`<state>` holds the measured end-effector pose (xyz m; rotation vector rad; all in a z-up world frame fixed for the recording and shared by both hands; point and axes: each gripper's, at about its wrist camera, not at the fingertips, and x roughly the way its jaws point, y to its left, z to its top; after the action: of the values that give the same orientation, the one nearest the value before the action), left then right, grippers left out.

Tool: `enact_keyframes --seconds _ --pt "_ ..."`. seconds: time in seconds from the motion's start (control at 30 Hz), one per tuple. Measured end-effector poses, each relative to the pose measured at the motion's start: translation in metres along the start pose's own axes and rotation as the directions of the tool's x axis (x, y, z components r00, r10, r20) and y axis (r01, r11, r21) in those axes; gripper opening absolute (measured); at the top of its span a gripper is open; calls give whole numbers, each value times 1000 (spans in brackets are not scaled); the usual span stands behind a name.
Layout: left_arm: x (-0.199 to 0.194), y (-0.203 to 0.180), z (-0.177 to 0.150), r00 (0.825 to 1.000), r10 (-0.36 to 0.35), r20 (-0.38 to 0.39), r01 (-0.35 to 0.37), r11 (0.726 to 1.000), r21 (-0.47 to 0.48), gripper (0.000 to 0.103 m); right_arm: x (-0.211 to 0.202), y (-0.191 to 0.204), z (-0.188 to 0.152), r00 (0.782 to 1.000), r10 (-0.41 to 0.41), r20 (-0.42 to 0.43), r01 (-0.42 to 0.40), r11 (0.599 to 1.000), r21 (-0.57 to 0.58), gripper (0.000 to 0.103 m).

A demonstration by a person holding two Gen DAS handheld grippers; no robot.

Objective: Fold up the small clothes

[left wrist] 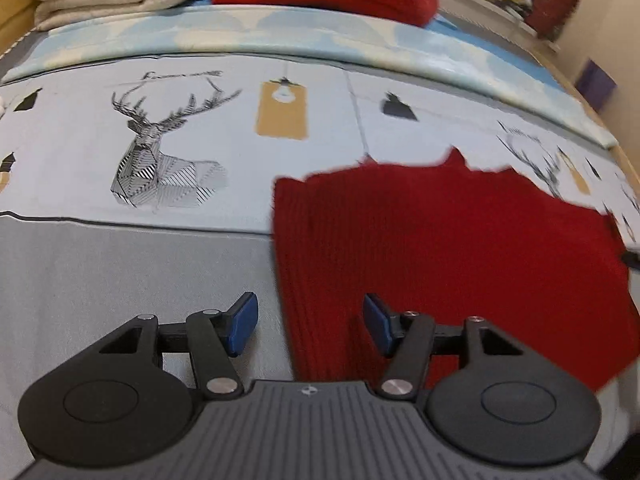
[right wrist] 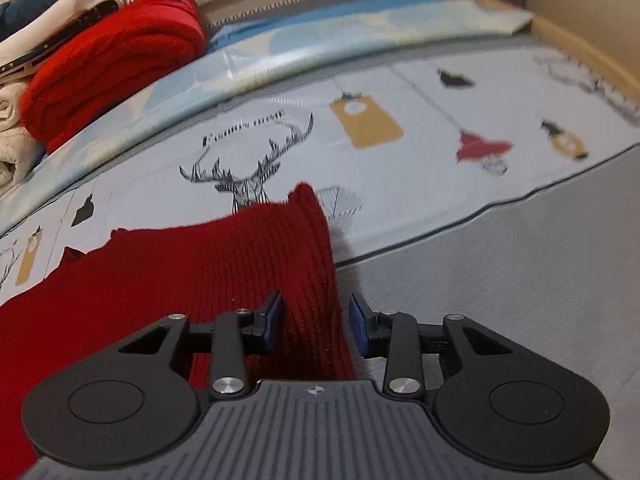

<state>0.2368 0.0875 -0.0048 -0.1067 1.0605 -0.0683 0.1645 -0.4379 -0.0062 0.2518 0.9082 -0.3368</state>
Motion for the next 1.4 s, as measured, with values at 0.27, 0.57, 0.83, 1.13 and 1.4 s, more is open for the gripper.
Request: enact_keyframes --seconds 0.27,0.57,0.83,1.13,1.4 --pt "-62 -30 -39 988 21 156 -58 971 233 61 -73 13 -21 994 93 55 -82 982 -169 55" --pt "-49 5 -43 996 -52 66 54 998 -27 47 -76 -12 -49 1000 -17 19 20 989 -144 55" --pt "-18 -13 -55 993 -39 -112 47 997 66 47 -47 -19 -69 981 -42 -190 13 989 -150 55" --pt "-24 -7 -58 997 -31 -75 35 998 52 47 -36 -19 -78 967 -77 -242 40 987 -156 53" --pt "-8 -22 -67 987 16 -160 7 990 144 56 -40 -23 -80 968 -74 -240 41 989 -141 52"
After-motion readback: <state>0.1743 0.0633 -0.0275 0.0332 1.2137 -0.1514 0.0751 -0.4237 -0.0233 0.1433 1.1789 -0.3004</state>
